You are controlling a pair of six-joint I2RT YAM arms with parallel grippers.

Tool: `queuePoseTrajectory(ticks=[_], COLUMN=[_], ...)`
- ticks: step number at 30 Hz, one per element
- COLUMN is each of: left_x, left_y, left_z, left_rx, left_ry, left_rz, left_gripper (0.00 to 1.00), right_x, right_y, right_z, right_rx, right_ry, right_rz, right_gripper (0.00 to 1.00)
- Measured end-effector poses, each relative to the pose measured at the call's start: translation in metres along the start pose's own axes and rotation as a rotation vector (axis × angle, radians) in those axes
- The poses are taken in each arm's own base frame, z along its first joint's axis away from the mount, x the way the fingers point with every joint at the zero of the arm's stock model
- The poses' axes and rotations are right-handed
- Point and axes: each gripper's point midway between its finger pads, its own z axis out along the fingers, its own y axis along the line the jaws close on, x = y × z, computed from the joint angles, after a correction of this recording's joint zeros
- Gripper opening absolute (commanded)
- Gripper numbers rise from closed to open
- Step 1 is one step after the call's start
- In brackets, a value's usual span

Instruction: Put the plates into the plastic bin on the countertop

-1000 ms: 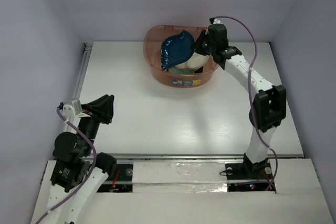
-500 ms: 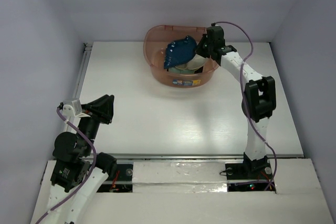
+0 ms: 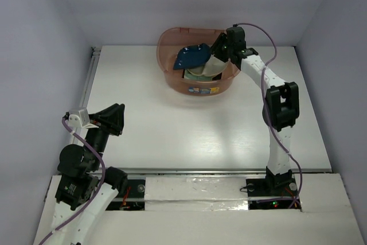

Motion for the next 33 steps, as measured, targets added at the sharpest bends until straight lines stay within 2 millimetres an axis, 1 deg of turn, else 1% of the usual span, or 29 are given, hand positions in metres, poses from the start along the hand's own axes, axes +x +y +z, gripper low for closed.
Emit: queuePoseTrajectory(ticks=[4, 8, 10, 13, 16, 19, 20, 22, 23, 25, 28, 29, 30, 31, 32, 33], left_x=[0.000, 0.000, 0.000, -0.001, -0.001, -0.001, -0.001, 0.000, 0.000, 0.001, 0.002, 0.002, 0.001, 0.002, 0.002, 0.002], left_y=[0.000, 0.000, 0.001, 0.002, 0.002, 0.002, 0.002, 0.003, 0.004, 0.004, 0.005, 0.005, 0.005, 0.005, 0.005, 0.005], left_z=[0.000, 0.000, 0.000, 0.000, 0.000, 0.000, 0.001, 0.001, 0.001, 0.002, 0.003, 0.003, 0.003, 0.003, 0.004, 0.004], left_rx=[0.000, -0.001, -0.007, -0.008, -0.011, -0.012, -0.012, -0.016, -0.018, -0.021, -0.024, -0.025, -0.027, -0.026, -0.025, -0.023], left_ry=[0.000, 0.000, -0.002, -0.003, -0.004, -0.004, -0.003, -0.002, -0.002, 0.002, 0.005, 0.005, 0.005, 0.005, 0.005, 0.006], left_rz=[0.000, 0.000, 0.002, 0.002, 0.003, 0.003, 0.003, 0.004, 0.005, 0.006, 0.007, 0.007, 0.008, 0.008, 0.008, 0.008], left_gripper=[0.24, 0.24, 0.24, 0.24, 0.24, 0.24, 0.24, 0.24, 0.24, 0.25, 0.32, 0.38, 0.42, 0.46, 0.53, 0.56], right_x=[-0.010, -0.024, -0.032, -0.039, -0.041, -0.038, -0.036, -0.030, -0.027, -0.021, -0.010, -0.005, 0.000, 0.003, 0.008, 0.015], right_y=[0.009, 0.022, 0.031, 0.038, 0.043, 0.046, 0.045, 0.043, 0.041, 0.038, 0.033, 0.032, 0.031, 0.032, 0.031, 0.028], right_z=[-0.011, -0.034, -0.052, -0.081, -0.112, -0.142, -0.151, -0.169, -0.178, -0.195, -0.225, -0.237, -0.249, -0.260, -0.272, -0.282], right_rx=[-0.023, -0.059, -0.088, -0.121, -0.162, -0.209, -0.221, -0.246, -0.256, -0.276, -0.315, -0.332, -0.350, -0.377, -0.405, -0.425], right_ry=[-0.028, -0.067, -0.097, -0.133, -0.158, -0.183, -0.187, -0.198, -0.201, -0.211, -0.229, -0.233, -0.240, -0.253, -0.263, -0.269], right_rz=[0.002, 0.000, -0.005, -0.014, -0.028, -0.047, -0.052, -0.066, -0.071, -0.083, -0.110, -0.122, -0.131, -0.141, -0.151, -0.160], right_gripper=[0.52, 0.53, 0.54, 0.54, 0.53, 0.43, 0.31, 0.12, 0.00, 0.00, 0.00, 0.00, 0.00, 0.03, 0.16, 0.25])
